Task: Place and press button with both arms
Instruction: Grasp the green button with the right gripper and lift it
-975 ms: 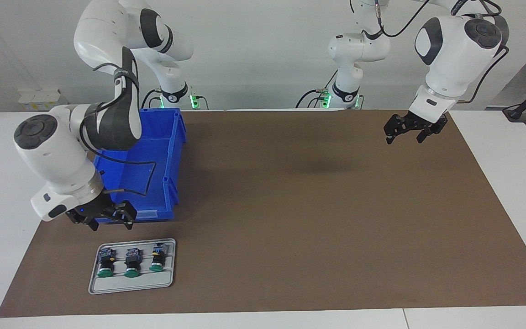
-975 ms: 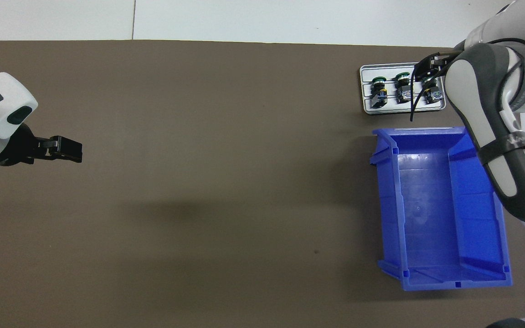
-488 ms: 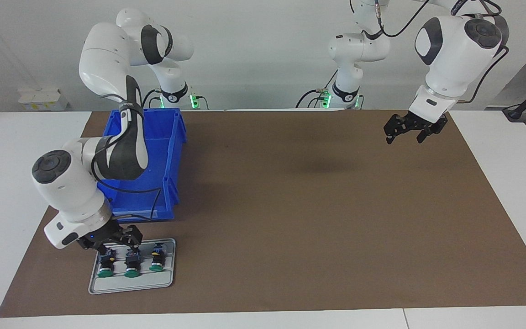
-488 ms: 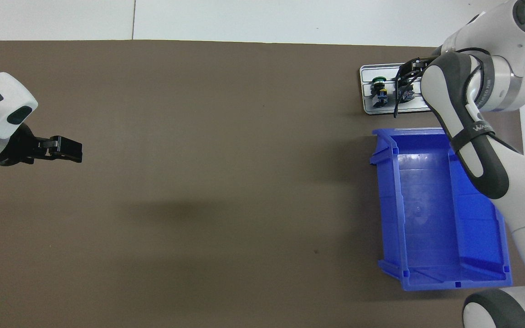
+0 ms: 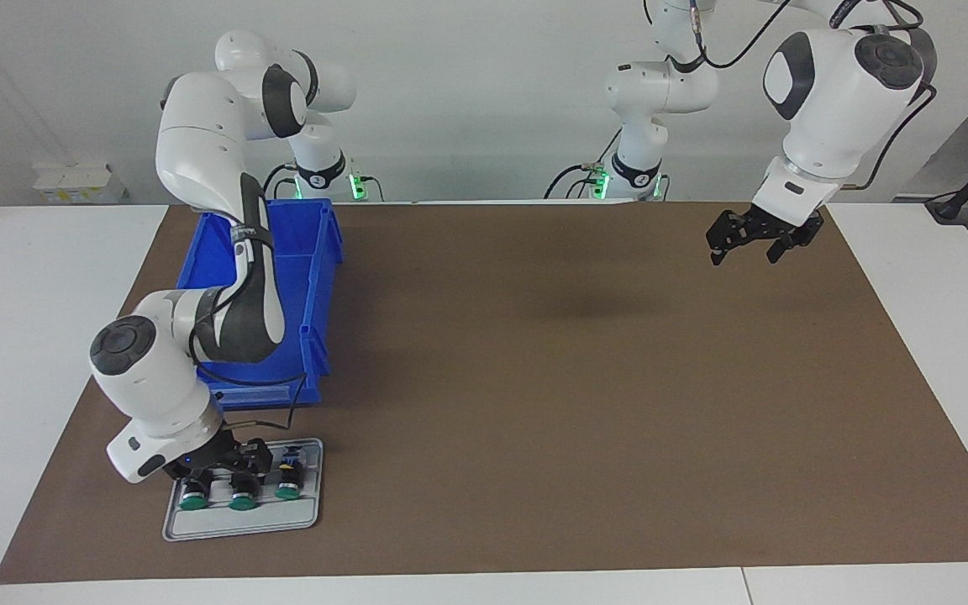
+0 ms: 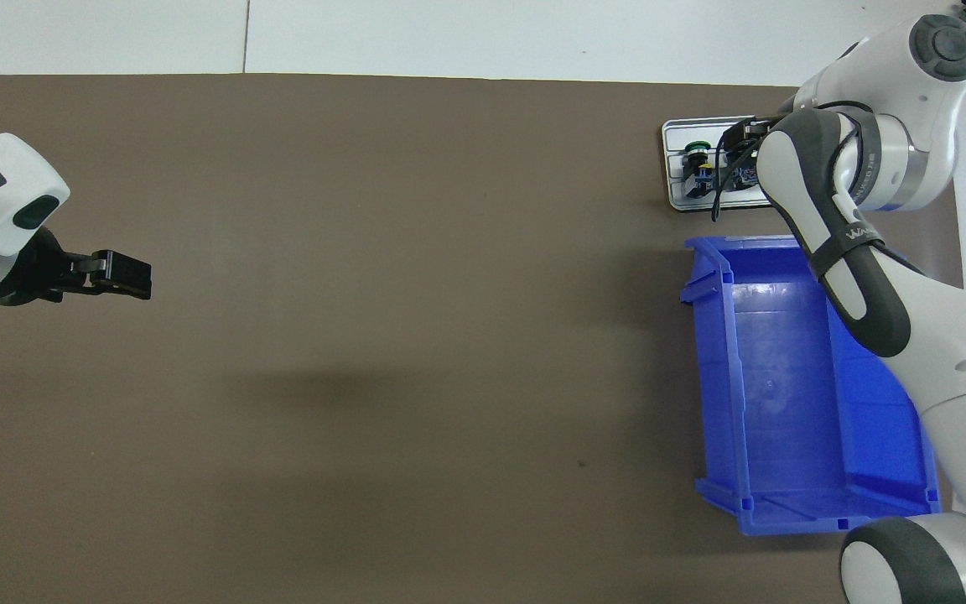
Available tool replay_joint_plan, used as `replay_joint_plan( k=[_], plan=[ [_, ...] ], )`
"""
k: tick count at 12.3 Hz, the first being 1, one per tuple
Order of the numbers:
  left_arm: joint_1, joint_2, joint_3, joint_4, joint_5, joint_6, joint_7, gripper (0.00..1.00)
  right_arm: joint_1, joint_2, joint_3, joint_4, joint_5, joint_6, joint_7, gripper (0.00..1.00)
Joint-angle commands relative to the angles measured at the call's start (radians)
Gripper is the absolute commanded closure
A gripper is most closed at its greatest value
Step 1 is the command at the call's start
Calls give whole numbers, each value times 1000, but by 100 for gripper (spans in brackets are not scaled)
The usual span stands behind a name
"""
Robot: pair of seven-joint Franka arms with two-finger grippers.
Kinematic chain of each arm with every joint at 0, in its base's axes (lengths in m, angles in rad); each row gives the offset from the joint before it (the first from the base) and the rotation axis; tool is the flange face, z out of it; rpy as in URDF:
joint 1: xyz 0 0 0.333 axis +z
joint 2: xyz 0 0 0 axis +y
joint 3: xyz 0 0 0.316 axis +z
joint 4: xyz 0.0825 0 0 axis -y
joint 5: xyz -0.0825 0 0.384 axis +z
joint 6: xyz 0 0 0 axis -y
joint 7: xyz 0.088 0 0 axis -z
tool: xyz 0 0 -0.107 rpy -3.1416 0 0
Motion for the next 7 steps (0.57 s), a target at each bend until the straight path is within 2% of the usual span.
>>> replay_joint_plan(
  k=[1,5,6,7],
  plan=[
    [12,-26,-9,-23,17,5,5,0,-16,-26,21,-87,-7,64,-24,17],
    [12,-26,-9,-23,17,5,5,0,-27,-49,21,-136,-3,82,-27,18],
    [12,-26,-9,-23,17,5,5,0,-29,-49,21,-136,-1,82,-26,23],
    [12,-26,-9,-23,17,5,5,0,-27,-51,21,-136,-1,75,-26,34]
  ],
)
